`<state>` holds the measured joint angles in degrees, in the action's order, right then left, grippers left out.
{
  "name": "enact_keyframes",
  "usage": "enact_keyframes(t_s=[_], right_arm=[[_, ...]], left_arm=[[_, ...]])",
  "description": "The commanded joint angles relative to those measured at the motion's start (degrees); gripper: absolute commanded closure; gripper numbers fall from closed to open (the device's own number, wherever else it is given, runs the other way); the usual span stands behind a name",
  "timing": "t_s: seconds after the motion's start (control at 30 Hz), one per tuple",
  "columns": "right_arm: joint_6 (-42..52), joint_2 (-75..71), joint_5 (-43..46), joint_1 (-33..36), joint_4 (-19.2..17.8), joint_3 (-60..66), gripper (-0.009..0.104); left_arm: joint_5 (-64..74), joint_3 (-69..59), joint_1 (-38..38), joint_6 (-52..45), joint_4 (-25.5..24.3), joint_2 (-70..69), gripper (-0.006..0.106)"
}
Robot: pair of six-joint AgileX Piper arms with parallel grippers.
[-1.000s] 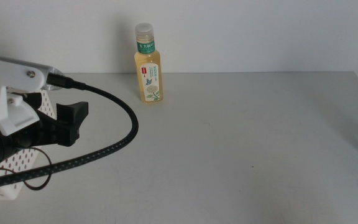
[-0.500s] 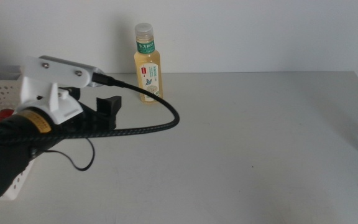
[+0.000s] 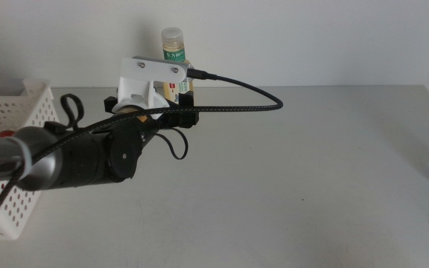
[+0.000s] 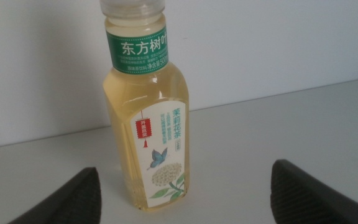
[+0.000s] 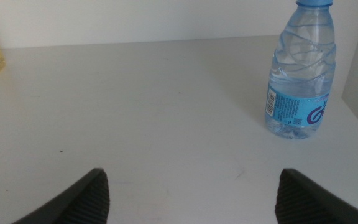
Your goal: Use arms to grab the bottles and put them into the dustbin to the left of the table.
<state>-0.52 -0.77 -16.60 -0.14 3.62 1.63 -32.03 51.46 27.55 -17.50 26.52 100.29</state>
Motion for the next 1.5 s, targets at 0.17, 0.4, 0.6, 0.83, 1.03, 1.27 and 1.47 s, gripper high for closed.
enact_keyframes(t_s=[0.17,0.4,0.6,0.83,1.03,1.27,1.47], right_arm=[[0.52,-1.27,4.0,-0.3,-0.49,-0.57,0.024],[0.52,-1.27,4.0,-0.3,-0.49,-0.57,0.024],[0.52,-1.27,4.0,-0.3,-0.49,-0.57,0.024],[0.52,-1.27,4.0,-0.3,-0.49,-0.57,0.024],[0.52,-1.27,4.0,-0.3,-0.49,-0.57,0.024],[0.52,-1.27,4.0,-0.3,-0.49,-0.57,0.024],[0.52,-1.27,4.0,-0.3,-0.49,-0.57,0.024]], left_arm=[[-4.67,12.56,-0.78,-2.41,1.64,6.94,0.007],[-4.34,18.36,-2.71,-2.4,1.25,12.33,0.007],[-4.18,22.51,-3.82,-2.34,0.13,16.0,0.007],[-3.41,27.65,-4.36,-2.11,-0.72,20.26,0.007],[-3.6,32.26,-5.35,-1.96,-0.43,24.53,0.007],[-6.95,37.83,-5.68,-2.02,-0.49,29.64,0.009],[-3.31,38.95,-5.98,0.06,-0.44,30.67,0.044]])
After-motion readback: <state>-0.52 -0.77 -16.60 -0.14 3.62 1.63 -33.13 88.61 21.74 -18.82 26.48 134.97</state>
